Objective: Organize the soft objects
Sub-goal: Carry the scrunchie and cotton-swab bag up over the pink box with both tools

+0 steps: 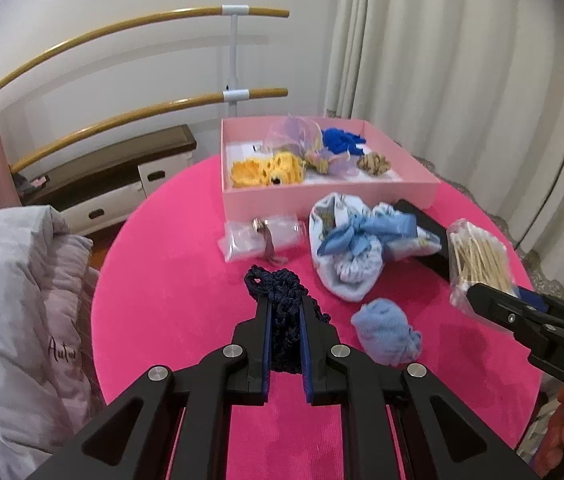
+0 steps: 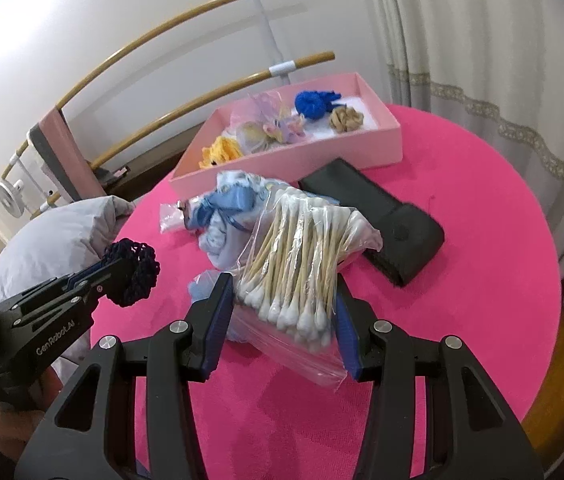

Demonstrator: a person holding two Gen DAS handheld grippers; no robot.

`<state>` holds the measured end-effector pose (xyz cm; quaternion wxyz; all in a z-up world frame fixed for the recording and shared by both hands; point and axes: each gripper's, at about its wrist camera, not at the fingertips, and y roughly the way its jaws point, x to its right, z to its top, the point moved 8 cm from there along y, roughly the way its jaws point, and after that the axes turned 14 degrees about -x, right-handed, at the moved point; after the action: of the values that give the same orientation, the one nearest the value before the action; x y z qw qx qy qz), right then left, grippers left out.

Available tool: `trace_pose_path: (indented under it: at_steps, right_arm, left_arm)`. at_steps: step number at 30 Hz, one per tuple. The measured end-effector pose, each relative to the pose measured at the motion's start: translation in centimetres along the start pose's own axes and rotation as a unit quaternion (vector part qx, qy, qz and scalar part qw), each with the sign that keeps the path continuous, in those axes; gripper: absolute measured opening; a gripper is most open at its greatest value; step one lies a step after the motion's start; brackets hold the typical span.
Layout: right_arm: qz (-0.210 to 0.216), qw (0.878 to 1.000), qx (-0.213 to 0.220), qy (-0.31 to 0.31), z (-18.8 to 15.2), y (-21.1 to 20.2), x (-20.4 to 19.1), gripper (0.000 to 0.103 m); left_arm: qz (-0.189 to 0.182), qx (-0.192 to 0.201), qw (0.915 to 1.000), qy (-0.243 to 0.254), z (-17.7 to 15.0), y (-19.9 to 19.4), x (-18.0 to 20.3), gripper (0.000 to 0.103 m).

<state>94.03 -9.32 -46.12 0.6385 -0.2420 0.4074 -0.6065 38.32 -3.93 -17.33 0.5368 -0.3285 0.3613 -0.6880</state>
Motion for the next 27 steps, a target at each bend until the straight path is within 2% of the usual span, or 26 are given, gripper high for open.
trace_pose_path:
  at_steps: [10, 23, 27]
  right_arm:
    - [-0.009, 0.999, 0.02, -0.039, 3.1, -1.9, -1.5, 0.044]
    - [-0.018, 0.996, 0.06, -0.061, 10.1, -4.2, -1.7, 0.044]
    - [-0.015, 0.996, 0.06, -0.068, 12.4, -4.2, -1.7, 0.044]
  left_arm:
    - [0.015, 0.036, 0.9992, 0.007, 3.7, -2.8, 0.4, 0.009]
    - [0.021, 0.087, 0.996, -0.002, 10.1, -4.8, -0.4, 0.009]
    - [0.019, 0.096, 0.9952, -0.005, 12.3, -4.8, -1.0, 0.009]
